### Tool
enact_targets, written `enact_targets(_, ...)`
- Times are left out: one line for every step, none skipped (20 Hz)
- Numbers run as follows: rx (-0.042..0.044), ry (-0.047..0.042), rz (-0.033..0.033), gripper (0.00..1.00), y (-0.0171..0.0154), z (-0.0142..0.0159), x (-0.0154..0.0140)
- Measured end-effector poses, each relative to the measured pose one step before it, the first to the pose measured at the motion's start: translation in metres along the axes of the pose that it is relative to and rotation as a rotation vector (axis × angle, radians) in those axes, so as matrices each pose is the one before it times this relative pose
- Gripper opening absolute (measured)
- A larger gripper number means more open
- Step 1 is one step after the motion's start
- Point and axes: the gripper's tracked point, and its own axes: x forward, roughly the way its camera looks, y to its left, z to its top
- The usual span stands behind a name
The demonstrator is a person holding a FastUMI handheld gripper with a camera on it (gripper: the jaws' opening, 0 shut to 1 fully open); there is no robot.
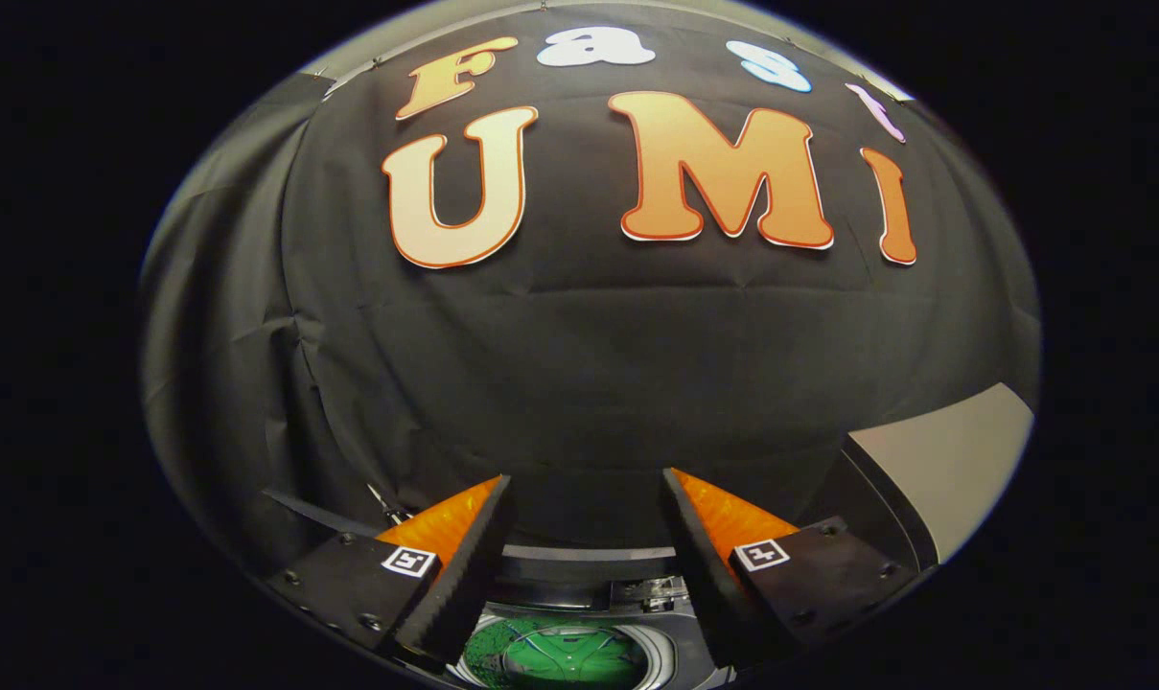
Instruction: Put the clothes into the washing machine and then close the washing machine lid.
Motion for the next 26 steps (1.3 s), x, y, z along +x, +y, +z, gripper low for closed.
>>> enact_targets(-0.00307,-0.00361,0.0013,0.97,0.00076,-0.00348,-0.00657)
enact_targets(-0.00167,-0.00367,0.00107,0.97,0.00073,-0.00411,-0.00675)
enact_targets(-0.00112,-0.00403,0.0004,0.97,0.00043,-0.00358,-0.00532)
enact_targets(-0.00275,-0.00255,0.00067,0.97,-0.00017,-0.00336,-0.00478)
enact_targets(-0.00038,-0.00001,-0.00035,0.97,0.00093,-0.00475,-0.00405)
enact_targets(-0.00027,-0.00009,-0.00002,0.97,-0.00066,-0.00388,-0.00589)
enact_targets(-0.00089,0.00026,-0.00002,0.97,0.00055,-0.00441,-0.00548)
enact_targets(0.00087,-0.00435,0.00012,0.97,0.00039,-0.00347,-0.00574)
enact_targets(-0.00034,-0.00575,0.0011,0.97,0.00071,-0.00404,-0.0044)
enact_targets(-0.00239,-0.0032,0.00258,0.97,0.00014,-0.00417,-0.00424)
enact_targets(0.00091,-0.00084,0.00113,0.97,0.0003,-0.00445,-0.00412)
enact_targets(0.00202,0.00355,0.0001,0.97,-0.00024,-0.00614,-0.00538)
enact_targets(0.00402,0.00985,-0.00437,0.97,-0.00037,-0.00883,-0.00665)
enact_targets(0.00166,0.01624,-0.00726,0.97,-0.00021,-0.0128,-0.00836)
enact_targets(0.00268,0.01858,-0.00937,0.97,-0.00096,-0.01606,-0.00581)
enact_targets(0.0068,0.02674,-0.00035,0.97,0.00098,-0.01754,-0.00486)
enact_targets(0.01215,0.0233,-0.00085,0.97,-0.00103,-0.01504,-0.00167)
enact_targets(0.00668,0.03476,0.00032,0.97,-0.0026,-0.01696,0.00016)
enact_targets(0.00185,0.03125,-0.00553,0.97,-0.00175,-0.01097,0.00242)
enact_targets(0.00289,0.01127,-0.00374,0.97,0.00002,-0.00519,0.00409)
enact_targets(-0.00181,0.00437,-0.00095,0.97,-0.00107,-0.00188,0.00285)
enact_targets(-0.00632,0.00464,-0.00035,0.98,-0.00066,-0.0005,-0.00093)
enact_targets(-0.0057,0.00431,0.00296,0.98,-0.00104,0.00121,-0.00075)
enact_targets(-0.00293,-0.00365,0.00536,0.98,0.00155,0.00391,-0.00179)
enact_targets(-0.00173,-0.00785,0.00583,0.98,0.00121,0.00373,-0.00223)
enact_targets(-0.00086,-0.00631,0.00304,0.98,0.00018,0.0071,-0.00458)
